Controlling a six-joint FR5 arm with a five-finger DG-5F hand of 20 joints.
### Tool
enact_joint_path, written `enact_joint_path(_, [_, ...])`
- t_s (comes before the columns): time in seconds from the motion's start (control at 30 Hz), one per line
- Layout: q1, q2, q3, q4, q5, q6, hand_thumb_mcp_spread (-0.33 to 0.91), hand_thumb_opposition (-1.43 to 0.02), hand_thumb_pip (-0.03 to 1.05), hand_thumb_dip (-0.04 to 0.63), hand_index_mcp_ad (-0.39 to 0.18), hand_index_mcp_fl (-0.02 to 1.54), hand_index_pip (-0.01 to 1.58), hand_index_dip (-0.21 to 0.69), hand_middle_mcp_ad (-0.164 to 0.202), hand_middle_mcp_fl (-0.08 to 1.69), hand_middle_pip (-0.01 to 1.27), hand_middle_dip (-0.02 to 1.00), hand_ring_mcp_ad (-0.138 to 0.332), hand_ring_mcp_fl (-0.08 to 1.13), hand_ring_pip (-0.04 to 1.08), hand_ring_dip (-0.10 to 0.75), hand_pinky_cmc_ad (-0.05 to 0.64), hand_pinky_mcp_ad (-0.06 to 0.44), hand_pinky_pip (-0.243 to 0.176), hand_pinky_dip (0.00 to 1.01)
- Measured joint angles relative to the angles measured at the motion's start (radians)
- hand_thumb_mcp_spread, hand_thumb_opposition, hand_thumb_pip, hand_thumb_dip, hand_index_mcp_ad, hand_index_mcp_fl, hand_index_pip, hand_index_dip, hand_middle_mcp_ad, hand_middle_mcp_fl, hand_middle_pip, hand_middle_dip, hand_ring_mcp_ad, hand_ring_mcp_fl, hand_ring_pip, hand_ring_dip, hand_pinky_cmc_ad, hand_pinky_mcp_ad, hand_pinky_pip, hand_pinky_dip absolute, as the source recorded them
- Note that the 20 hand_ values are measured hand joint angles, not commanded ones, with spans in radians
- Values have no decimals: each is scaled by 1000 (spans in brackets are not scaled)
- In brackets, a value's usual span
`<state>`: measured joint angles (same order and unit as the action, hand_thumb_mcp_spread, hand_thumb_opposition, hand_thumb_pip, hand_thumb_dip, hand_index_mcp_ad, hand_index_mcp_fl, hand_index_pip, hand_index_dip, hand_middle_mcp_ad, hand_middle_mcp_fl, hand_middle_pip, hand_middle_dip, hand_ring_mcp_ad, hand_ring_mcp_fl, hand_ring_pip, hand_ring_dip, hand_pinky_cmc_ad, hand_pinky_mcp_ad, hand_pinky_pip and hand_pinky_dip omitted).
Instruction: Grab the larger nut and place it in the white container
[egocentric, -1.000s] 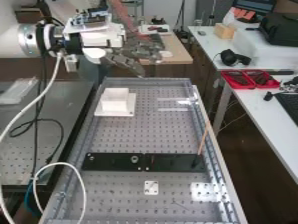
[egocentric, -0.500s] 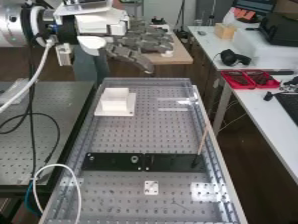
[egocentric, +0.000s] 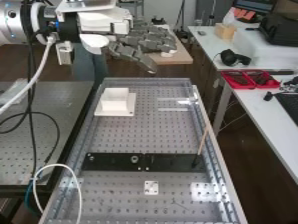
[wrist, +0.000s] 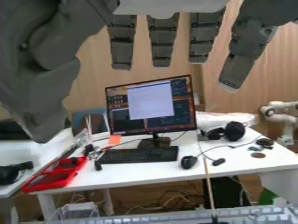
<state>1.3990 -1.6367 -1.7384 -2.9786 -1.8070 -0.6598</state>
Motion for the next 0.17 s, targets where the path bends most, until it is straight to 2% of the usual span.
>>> enact_joint_path(0.17, [9,5,-5,-13,29,-6,68,-775,721,157,-138,0,422,-150,73,5,127,244,178,0,94,87,443,347,-124,637])
